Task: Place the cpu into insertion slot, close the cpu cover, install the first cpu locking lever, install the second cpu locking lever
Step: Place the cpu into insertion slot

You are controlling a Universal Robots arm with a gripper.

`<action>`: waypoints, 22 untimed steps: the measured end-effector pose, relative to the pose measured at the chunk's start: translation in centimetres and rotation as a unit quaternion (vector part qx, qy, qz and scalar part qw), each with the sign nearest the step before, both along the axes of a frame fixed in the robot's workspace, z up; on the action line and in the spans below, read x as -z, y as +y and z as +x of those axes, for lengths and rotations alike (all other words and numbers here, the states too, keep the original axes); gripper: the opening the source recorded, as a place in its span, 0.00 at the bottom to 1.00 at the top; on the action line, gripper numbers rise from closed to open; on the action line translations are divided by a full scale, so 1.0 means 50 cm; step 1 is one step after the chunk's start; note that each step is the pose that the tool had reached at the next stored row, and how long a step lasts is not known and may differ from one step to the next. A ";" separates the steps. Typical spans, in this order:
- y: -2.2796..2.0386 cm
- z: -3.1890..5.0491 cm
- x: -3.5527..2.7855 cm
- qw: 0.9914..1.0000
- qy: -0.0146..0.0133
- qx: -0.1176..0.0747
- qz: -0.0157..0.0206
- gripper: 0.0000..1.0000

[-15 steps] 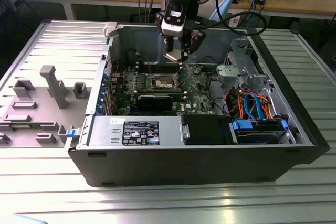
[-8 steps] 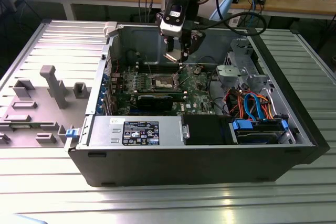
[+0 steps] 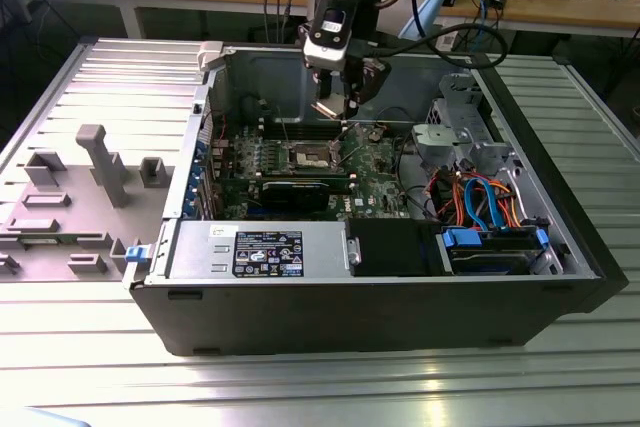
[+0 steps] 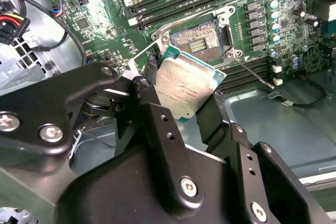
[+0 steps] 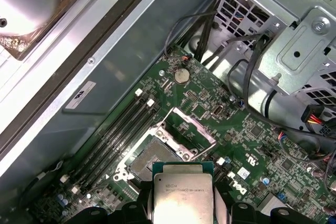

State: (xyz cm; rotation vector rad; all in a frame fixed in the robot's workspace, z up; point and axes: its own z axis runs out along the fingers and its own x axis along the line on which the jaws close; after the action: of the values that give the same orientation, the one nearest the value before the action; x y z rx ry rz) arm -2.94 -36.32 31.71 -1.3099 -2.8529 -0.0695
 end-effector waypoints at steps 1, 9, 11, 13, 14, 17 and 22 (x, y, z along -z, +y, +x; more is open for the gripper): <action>0.0000 0.000 0.000 1.000 0.000 0.001 0.000 0.55; 0.0000 0.000 0.001 1.000 0.000 0.012 0.000 0.55; 0.0000 0.000 0.001 1.000 0.000 0.015 0.000 0.55; 0.0000 0.000 0.001 1.000 0.000 0.018 0.000 0.55; 0.0000 0.000 0.001 1.000 0.000 0.019 0.000 0.55; 0.0000 0.000 0.001 1.000 0.000 0.022 0.000 0.55; 0.0000 0.000 0.001 1.000 0.000 0.027 0.000 0.55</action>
State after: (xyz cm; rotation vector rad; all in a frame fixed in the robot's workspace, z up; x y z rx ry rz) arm -2.94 -36.32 31.65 -1.3867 -2.8178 -0.0697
